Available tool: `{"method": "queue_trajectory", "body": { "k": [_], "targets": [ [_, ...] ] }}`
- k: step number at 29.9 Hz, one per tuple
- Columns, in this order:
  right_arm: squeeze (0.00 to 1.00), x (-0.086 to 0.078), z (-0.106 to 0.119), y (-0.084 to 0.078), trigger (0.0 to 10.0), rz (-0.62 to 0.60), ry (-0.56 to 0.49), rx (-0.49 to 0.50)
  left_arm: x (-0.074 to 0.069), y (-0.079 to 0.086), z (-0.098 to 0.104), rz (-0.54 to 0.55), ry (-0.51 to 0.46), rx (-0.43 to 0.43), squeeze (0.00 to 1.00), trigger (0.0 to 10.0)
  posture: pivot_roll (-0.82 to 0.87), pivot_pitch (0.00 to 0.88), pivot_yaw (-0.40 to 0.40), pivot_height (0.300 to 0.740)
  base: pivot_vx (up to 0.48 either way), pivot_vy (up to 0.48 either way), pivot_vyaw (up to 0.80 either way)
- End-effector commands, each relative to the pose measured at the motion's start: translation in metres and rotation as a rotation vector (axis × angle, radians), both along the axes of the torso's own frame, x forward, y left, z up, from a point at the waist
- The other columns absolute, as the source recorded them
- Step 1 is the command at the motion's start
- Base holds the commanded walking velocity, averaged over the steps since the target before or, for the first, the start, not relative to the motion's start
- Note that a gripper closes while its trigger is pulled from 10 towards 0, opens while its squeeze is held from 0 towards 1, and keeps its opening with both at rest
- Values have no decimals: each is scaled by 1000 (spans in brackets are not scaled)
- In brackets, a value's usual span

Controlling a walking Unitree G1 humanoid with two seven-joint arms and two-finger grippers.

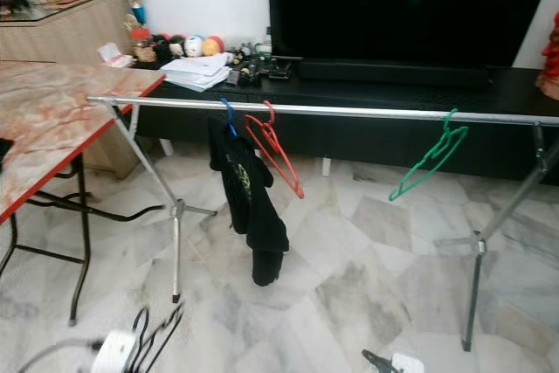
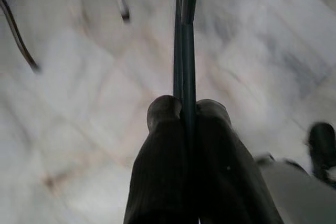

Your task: Hang hanger

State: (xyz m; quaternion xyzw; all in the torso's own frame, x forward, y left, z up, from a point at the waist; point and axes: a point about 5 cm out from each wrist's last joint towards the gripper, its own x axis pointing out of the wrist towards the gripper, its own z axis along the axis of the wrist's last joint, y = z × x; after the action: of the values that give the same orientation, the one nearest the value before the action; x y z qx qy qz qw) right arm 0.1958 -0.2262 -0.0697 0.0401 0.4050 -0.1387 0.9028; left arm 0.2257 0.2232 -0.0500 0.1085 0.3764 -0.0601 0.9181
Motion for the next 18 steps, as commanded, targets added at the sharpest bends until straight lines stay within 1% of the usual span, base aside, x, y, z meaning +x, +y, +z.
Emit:
{"method": "queue_trajectory", "body": {
  "k": [1,3,4,5,6,7,8,9,10,11,12,13,15,17,18],
  "targets": [
    [0,9,5,2,10000,29,-31,-4,12,3,10,-73,-42,43,0,10000,-55,0,63,740,0,0,0],
    [0,17,10,2,10000,68,-53,-11,27,0,22,-128,-93,48,0,10000,-50,0,61,740,0,0,0],
    [0,17,10,2,10000,68,-53,-11,27,0,22,-128,-93,48,0,10000,-50,0,61,740,0,0,0],
    [0,29,16,6,10000,164,-85,-23,37,-8,30,-216,-116,46,0,10000,-48,0,62,740,0,0,0],
    [0,35,20,9,10000,251,-92,-50,40,-14,31,-272,-114,39,0,10000,-50,0,62,740,0,0,0],
    [0,35,20,9,10000,251,-92,-50,40,-14,31,-272,-114,39,0,10000,-50,0,62,740,0,0,0],
    [0,39,23,13,10000,337,-92,-75,42,-19,32,-326,-109,33,0,10000,-50,0,62,740,0,0,0],
    [0,45,26,18,10000,467,-83,-95,44,-26,34,-420,-99,36,0,10000,-60,0,62,740,0,0,0],
    [0,49,29,23,10000,574,-85,-107,45,-31,36,-489,-89,38,0,10000,-59,0,61,740,0,0,0],
    [0,49,29,23,10000,574,-85,-107,45,-31,36,-489,-89,38,0,10000,-59,0,61,740,0,0,0],
    [0,56,35,28,10000,711,-103,-102,48,-36,39,-570,-76,36,0,10000,-55,0,59,740,0,0,0],
    [0,59,39,32,10000,798,-113,-96,49,-39,41,-618,-66,35,0,10000,-55,0,59,740,0,0,0],
    [0,70,54,36,10000,993,-159,-60,55,-47,49,-739,-45,2,0,10000,-61,0,61,740,0,0,0],
    [0,77,66,37,10000,1130,-184,-46,58,-54,55,-835,-25,-31,0,10000,-61,0,61,740,0,0,0],
    [0,77,66,37,10000,1130,-184,-46,58,-54,55,-835,-25,-31,0,10000,-61,0,61,740,0,0,0]
  ]
}}
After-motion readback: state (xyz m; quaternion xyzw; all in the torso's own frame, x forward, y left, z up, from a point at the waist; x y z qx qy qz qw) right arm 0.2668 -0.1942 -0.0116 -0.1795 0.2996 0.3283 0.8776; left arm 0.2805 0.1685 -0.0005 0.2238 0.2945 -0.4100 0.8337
